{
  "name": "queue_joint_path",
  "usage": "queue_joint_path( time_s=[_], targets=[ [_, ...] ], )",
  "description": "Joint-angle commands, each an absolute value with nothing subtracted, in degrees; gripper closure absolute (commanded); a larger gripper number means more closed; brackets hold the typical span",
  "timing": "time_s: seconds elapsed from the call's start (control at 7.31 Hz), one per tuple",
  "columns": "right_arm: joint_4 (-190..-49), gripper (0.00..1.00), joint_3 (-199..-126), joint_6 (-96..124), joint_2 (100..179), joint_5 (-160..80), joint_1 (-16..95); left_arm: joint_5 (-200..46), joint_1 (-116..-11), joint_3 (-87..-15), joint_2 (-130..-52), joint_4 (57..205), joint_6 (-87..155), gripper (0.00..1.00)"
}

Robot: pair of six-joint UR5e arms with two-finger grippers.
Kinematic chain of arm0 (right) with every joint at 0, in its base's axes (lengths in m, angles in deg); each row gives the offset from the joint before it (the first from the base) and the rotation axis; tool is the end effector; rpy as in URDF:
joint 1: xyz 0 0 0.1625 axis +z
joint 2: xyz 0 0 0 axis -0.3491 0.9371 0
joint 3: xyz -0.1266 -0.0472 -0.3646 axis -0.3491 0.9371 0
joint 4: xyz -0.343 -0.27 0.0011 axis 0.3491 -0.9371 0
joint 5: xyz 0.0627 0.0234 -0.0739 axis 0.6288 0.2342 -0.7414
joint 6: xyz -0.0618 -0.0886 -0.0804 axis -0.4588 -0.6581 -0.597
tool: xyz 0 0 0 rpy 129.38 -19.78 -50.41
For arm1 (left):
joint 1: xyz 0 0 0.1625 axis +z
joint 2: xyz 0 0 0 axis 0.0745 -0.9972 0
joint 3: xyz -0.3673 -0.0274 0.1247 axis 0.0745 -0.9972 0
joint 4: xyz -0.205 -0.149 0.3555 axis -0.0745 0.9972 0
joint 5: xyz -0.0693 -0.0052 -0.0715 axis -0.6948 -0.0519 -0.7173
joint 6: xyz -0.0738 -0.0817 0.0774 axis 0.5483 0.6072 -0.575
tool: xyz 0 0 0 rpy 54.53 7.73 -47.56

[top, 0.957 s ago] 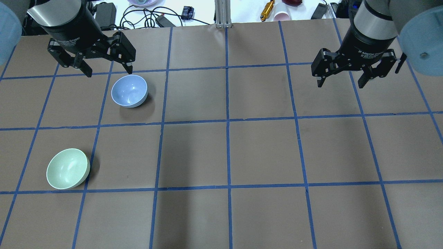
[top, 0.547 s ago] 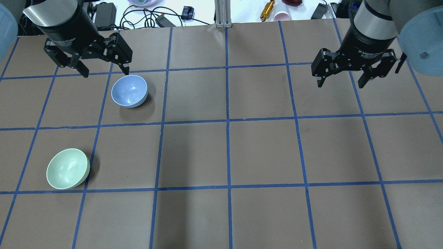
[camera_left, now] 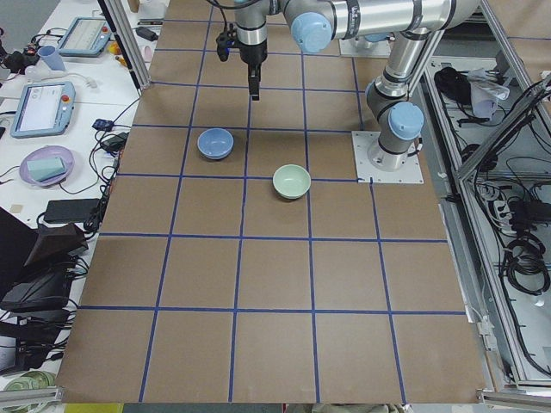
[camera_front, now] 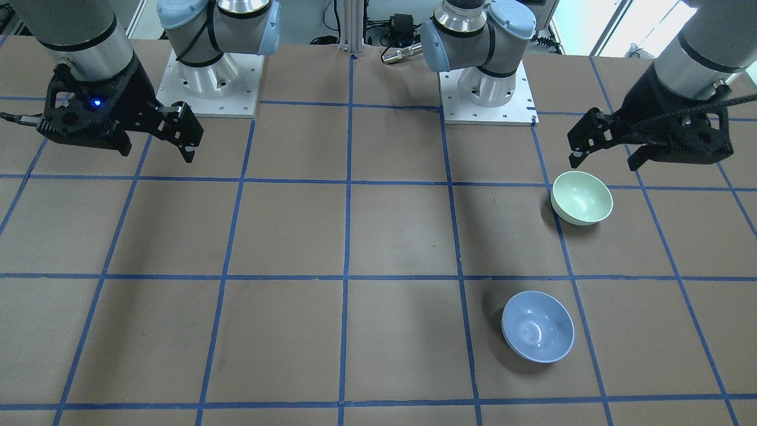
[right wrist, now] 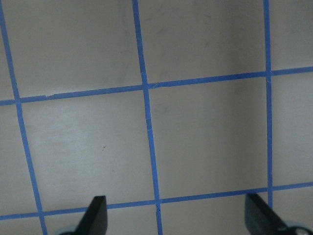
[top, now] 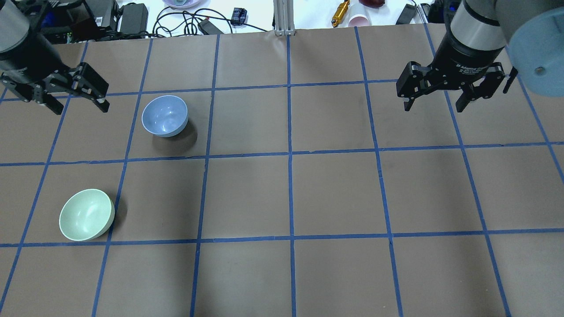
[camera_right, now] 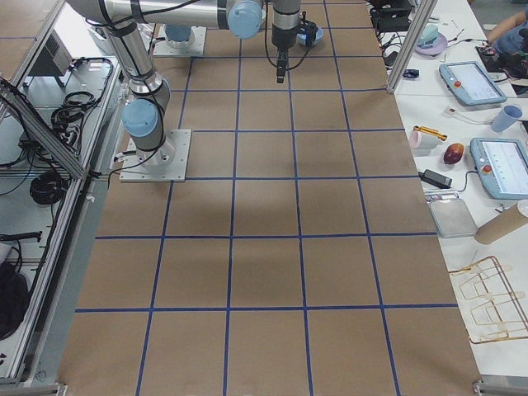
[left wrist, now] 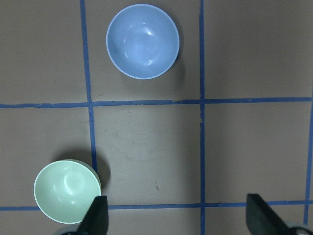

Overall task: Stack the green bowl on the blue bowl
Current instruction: 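Move the left gripper down and toward the green bowl's rim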

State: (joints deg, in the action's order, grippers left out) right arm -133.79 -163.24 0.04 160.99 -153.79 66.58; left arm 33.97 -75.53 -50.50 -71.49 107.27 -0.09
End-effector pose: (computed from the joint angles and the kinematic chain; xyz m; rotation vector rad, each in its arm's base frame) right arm 0.1046 -0.5108 0.4003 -0.1505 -3.1214 -0.0166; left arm 0.0363 -0.5247 0.4055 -0.0167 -3.1142 -0.0843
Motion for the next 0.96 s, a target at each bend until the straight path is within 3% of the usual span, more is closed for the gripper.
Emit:
queue_joint_path(
  time_s=[0.0,0.41,0.82],
  targets=[
    [-133.8,0.0,-163.2,0.0,161.0,-153.8,66.6,33.9,-64.4,-55.5,-71.7,105.9,-11.8,0.0],
    [-133.8,0.0,-163.2,0.0,161.0,-153.8,66.6,31.0,-50.7,-64.3,-73.1,100.5,-23.9,0.0],
    [-133.8,0.0,-163.2,0.0,161.0,-153.8,66.6,29.7,-47.9,-78.3,-73.8,81.5,-27.7,0.0]
  ],
)
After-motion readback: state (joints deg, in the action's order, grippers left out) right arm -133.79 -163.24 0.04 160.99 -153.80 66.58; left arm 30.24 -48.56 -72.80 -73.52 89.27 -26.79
